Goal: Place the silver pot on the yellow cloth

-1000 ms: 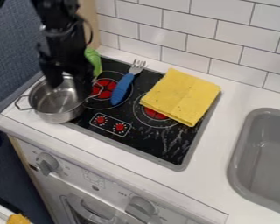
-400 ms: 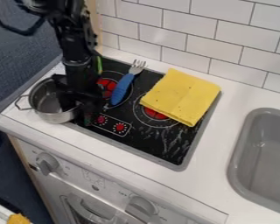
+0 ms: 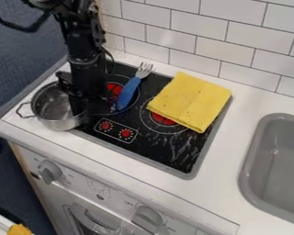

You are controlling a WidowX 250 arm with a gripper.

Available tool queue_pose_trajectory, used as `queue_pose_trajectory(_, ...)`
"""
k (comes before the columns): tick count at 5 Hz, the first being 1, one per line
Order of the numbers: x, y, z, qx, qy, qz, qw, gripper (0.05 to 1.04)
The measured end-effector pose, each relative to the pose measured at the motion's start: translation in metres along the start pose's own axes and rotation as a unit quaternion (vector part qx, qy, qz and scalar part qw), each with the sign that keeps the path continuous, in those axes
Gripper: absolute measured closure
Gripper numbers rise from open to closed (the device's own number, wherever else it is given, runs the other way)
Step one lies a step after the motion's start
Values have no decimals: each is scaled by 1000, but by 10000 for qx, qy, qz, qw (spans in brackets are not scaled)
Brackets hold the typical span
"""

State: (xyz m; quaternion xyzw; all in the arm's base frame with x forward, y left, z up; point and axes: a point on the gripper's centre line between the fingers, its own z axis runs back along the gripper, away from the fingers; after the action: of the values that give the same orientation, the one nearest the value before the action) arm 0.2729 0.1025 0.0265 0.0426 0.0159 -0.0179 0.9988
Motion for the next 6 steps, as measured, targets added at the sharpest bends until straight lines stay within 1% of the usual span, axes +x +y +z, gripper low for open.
queue_pose_trajectory(1, 0, 1, 14, 118, -193, 36, 9997, 1007)
queue_pose_trajectory(2, 6, -18, 48, 90, -573, -15, 9983, 1021)
queue_pose_trajectory(3, 35, -54, 79, 29, -871, -419, 9953, 1021)
queue_pose_trajectory(4, 71, -103, 86, -93, -1023, -1111, 9885, 1021)
queue_pose_trajectory(5, 98, -129, 82, -84, -1044, -1339, 9854, 1021)
queue_pose_trajectory(6, 106, -139, 72, -38, -916, -1473, 9848, 1021)
